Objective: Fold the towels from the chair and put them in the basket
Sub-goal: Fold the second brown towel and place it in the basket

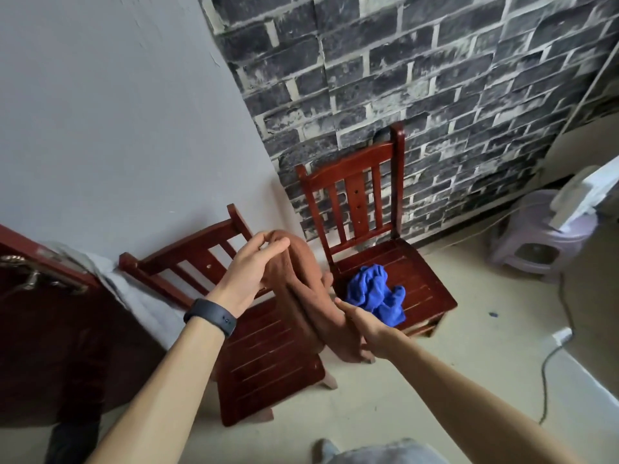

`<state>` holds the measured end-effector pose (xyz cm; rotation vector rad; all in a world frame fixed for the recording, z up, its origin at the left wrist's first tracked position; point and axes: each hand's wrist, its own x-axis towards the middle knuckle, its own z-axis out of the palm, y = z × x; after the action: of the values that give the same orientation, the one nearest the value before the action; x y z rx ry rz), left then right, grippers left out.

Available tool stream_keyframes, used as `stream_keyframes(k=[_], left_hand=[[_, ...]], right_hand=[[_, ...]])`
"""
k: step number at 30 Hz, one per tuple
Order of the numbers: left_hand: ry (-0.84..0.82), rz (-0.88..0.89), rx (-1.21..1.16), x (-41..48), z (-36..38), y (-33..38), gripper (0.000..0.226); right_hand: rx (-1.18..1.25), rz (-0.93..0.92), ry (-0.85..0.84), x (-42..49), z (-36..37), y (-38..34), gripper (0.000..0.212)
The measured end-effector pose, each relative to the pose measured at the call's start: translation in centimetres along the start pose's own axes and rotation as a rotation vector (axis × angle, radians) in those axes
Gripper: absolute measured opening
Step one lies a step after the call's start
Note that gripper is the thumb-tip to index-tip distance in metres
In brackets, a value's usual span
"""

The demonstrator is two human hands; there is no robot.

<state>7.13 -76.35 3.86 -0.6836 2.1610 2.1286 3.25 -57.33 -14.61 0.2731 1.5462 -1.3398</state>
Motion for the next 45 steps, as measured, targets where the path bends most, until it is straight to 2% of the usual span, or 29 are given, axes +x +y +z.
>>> stream_keyframes(k=[3, 7, 11, 14, 16, 18, 21, 23, 24, 25, 27, 28, 30, 33, 37, 39, 42, 44, 45], left_hand=[[0.011, 0.015, -0.031, -0.7, -0.3, 0.0, 0.007], [0.011, 0.01, -0.064, -1.2, -0.6, -0.7, 0.007], [0.064, -0.009, -0.034, -1.7, -1.1, -1.8, 0.015], [0.163, -0.038, 0.015, -2.1, -2.3, -2.9, 0.025], [0.227, -0.081, 0.006, -2.2, -3.4, -4.2, 0.022], [0.289, -0.128, -0.004, -2.3, -4.5, -5.7, 0.015], [0.363, -0.192, -0.018, -2.3, -5.1, -7.9, 0.014], [0.396, -0.232, -0.081, -2.4, -5.0, -8.8, 0.018], [0.4, -0.247, -0.116, -2.4, -4.9, -9.1, 0.019], [0.402, -0.254, -0.147, -2.4, -4.8, -9.3, 0.02], [0.412, -0.247, -0.175, -2.3, -4.8, -9.6, 0.014], [0.42, -0.235, -0.182, -2.4, -4.8, -9.6, 0.011], [0.451, -0.212, -0.193, -2.4, -4.9, -9.7, 0.008], [0.522, -0.207, -0.231, -2.7, -5.5, -10.0, 0.011], [0.632, -0.217, -0.333, -3.6, -7.1, -10.6, 0.026], [0.671, -0.229, -0.363, -4.2, -8.0, -10.8, 0.025], [0.703, -0.239, -0.376, -5.0, -8.8, -10.9, 0.012], [0.72, -0.223, -0.397, -5.4, -9.1, -10.7, 0.01], [0.722, -0.22, -0.4, -5.5, -9.2, -10.6, 0.01]], right_hand=[[-0.013, 0.032, -0.007, -0.1, -0.1, -0.7, 0.067], [-0.107, 0.15, -0.108, -0.7, -0.8, -1.2, 0.043], [-0.188, 0.171, -0.127, -0.1, -1.5, -0.2, 0.046], [-0.155, -0.003, -0.063, -0.8, -2.4, -0.1, 0.021], [-0.044, -0.138, -0.055, -1.3, -3.8, -0.4, 0.021], [0.076, -0.233, -0.042, -1.7, -5.6, -0.8, 0.01], [0.182, -0.298, -0.002, -3.0, -7.3, -2.1, 0.027], [0.243, -0.331, -0.023, -3.5, -7.9, -3.0, 0.02], [0.257, -0.318, -0.035, -3.6, -8.2, -3.6, 0.011], [0.279, -0.27, -0.048, -3.7, -8.2, -4.1, 0.013], [0.274, -0.125, -0.118, -3.8, -8.3, -4.7, 0.041], [0.232, -0.07, -0.144, -3.7, -8.1, -4.8, 0.047], [0.152, -0.031, -0.102, -3.7, -7.5, -4.9, 0.033], [0.144, -0.157, 0.169, -3.1, -7.0, -5.0, 0.017], [0.264, -0.308, 0.181, -3.0, -6.4, -6.3, 0.004], [0.299, -0.334, 0.165, -3.0, -6.0, -6.8, 0.013], [0.297, -0.354, 0.138, -3.1, -5.3, -7.5, 0.011], [0.288, -0.297, 0.06, -3.1, -4.9, -7.8, 0.034], [0.296, -0.255, 0.016, -3.3, -4.4, -8.0, 0.034]])
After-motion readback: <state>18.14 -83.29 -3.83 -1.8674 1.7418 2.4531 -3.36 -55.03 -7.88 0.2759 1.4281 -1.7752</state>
